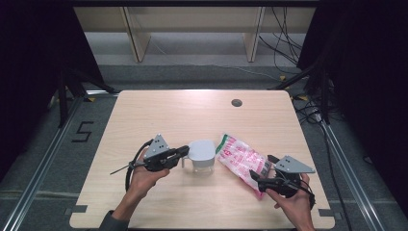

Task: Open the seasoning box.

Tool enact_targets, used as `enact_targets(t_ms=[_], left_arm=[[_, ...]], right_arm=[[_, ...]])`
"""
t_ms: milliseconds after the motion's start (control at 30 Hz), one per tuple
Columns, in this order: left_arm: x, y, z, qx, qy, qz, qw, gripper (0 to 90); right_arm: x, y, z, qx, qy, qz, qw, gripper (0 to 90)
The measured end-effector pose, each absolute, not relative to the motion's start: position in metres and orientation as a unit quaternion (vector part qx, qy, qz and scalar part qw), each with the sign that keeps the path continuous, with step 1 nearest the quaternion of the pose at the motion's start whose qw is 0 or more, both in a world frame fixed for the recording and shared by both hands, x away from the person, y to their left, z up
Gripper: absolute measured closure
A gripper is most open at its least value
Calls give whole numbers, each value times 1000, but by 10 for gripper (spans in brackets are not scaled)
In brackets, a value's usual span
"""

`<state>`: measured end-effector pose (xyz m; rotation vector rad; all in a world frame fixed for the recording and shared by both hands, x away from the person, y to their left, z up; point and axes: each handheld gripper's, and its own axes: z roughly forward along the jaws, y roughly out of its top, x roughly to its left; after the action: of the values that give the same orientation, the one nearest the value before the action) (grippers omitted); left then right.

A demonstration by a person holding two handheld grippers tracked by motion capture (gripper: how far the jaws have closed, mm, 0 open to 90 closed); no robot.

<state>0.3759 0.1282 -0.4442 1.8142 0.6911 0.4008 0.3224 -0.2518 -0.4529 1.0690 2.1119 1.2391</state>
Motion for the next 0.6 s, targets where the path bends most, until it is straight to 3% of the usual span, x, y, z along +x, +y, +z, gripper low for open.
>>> enact_targets(t_ms=[33,67,233,300,400,600], left_arm=[[376,128,-444,766,292,169,548,862],[378,128,-446,762,296,167,551,861],[380,128,-447,760,298,166,554,858],[381,129,-446,765,294,168,548,860],[380,128,-447,761,295,168,553,859],[381,129,-448,760,294,172,553,860]], right_arm=[[322,-252,-453,389,769,451,233,171],[328,-246,-451,378,772,450,243,246],[334,-232,-448,369,773,453,246,233],[339,-225,-448,357,779,453,246,269],[343,-221,-448,334,785,456,256,364],[349,-207,-448,319,790,471,230,565]])
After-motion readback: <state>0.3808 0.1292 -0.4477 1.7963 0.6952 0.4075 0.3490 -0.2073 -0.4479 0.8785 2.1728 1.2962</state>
